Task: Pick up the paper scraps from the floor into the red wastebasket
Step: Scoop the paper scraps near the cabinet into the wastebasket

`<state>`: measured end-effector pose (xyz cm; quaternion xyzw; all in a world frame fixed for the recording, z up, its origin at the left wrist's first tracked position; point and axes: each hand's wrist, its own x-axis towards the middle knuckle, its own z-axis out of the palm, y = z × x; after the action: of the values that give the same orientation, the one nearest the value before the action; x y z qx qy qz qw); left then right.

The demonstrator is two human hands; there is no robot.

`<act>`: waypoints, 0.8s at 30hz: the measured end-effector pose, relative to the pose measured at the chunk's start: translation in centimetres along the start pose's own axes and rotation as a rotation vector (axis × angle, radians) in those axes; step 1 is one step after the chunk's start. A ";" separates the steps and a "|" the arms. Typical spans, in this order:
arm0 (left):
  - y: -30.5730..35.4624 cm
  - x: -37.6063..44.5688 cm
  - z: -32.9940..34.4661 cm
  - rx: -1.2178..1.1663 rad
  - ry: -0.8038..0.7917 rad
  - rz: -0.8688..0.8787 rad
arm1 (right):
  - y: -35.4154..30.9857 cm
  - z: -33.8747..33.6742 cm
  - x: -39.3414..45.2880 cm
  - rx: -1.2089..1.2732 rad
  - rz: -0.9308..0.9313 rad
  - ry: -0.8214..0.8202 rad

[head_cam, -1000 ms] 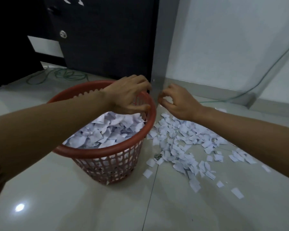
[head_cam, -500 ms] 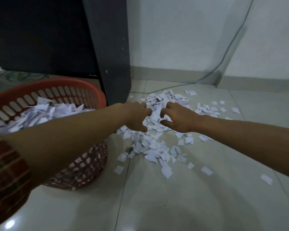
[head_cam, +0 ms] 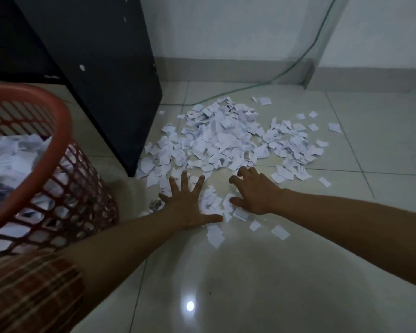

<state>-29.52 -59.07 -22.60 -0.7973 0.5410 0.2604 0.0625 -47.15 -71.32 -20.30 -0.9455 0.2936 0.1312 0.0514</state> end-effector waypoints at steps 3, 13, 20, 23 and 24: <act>0.6 1.5 3.3 -0.060 0.088 -0.056 | 0.5 0.7 2.5 0.005 0.048 0.073; -0.4 3.9 3.7 0.192 0.398 0.175 | 1.1 1.9 11.6 0.157 0.275 0.134; -1.1 6.4 2.2 0.178 0.436 0.265 | 1.3 4.4 13.1 0.203 0.326 0.106; -1.1 6.6 1.3 0.120 0.394 0.276 | 1.4 4.7 12.5 0.112 0.292 0.243; -1.1 6.7 1.0 0.107 0.384 0.280 | 1.4 4.8 12.3 0.087 0.273 0.300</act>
<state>-27.01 -63.75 -26.89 -0.7450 0.6611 0.0809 -0.0360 -39.25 -78.31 -28.37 -0.9027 0.4289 -0.0182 0.0294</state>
